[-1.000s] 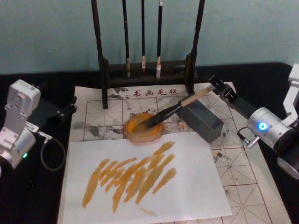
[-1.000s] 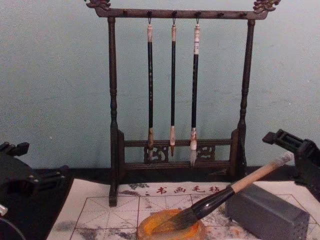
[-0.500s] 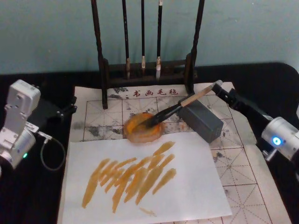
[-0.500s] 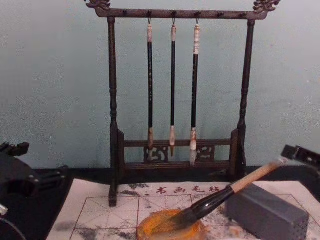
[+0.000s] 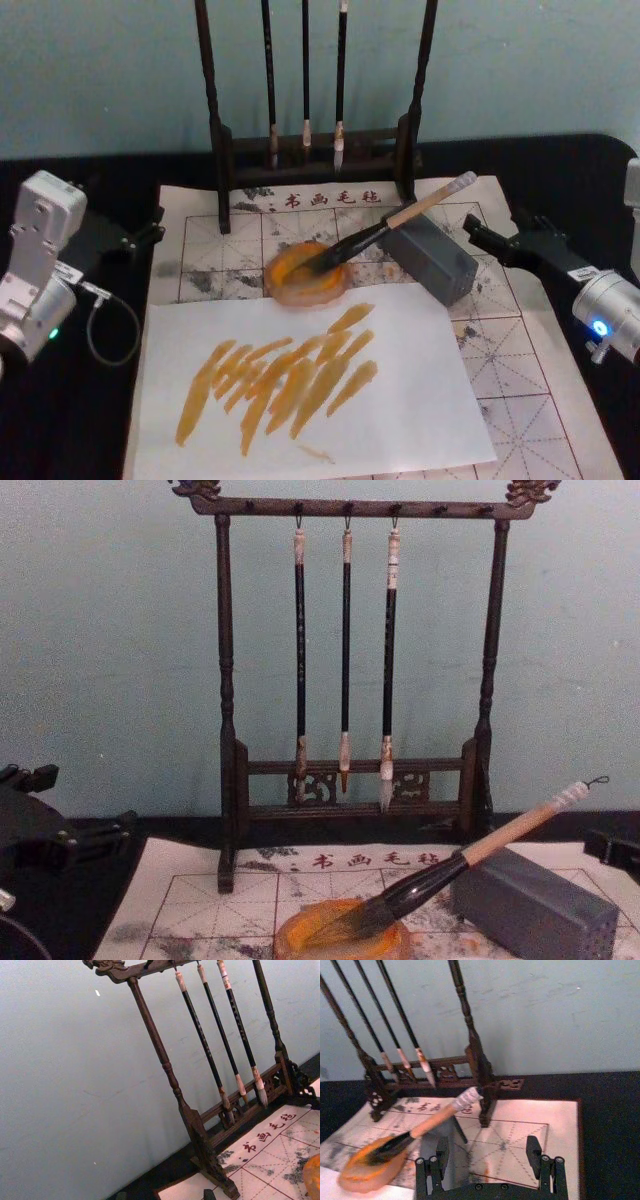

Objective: Pick up the brush from the inkstone, write on the paper, then place the brush back to its original position.

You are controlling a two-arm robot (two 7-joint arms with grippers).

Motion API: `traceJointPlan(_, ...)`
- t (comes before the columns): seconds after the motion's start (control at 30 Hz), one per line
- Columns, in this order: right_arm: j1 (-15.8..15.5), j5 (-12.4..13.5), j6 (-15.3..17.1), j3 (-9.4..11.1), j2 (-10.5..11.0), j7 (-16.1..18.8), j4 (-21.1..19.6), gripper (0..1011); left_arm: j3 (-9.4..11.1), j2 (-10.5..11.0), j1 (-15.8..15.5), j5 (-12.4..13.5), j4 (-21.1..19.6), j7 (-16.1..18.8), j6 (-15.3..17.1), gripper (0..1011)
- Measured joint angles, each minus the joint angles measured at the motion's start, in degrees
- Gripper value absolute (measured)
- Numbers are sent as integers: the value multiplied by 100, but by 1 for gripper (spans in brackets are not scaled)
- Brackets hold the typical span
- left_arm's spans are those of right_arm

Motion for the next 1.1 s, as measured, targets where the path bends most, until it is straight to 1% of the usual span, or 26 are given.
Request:
traceJointPlan(0.07, 0, -90, -18, 11, -37, -98, 40, 1000, 0, 0, 0, 0, 0, 0, 0, 1001)
traceJointPlan(0.3, 0, -232, -52, 91, -142, -222, 135, 1000, 0, 0, 0, 0, 0, 0, 0, 1001)
traceJointPlan(1.1, 3, -235, -54, 80, -131, -226, 133, 1000, 0, 0, 0, 0, 0, 0, 0, 1001)
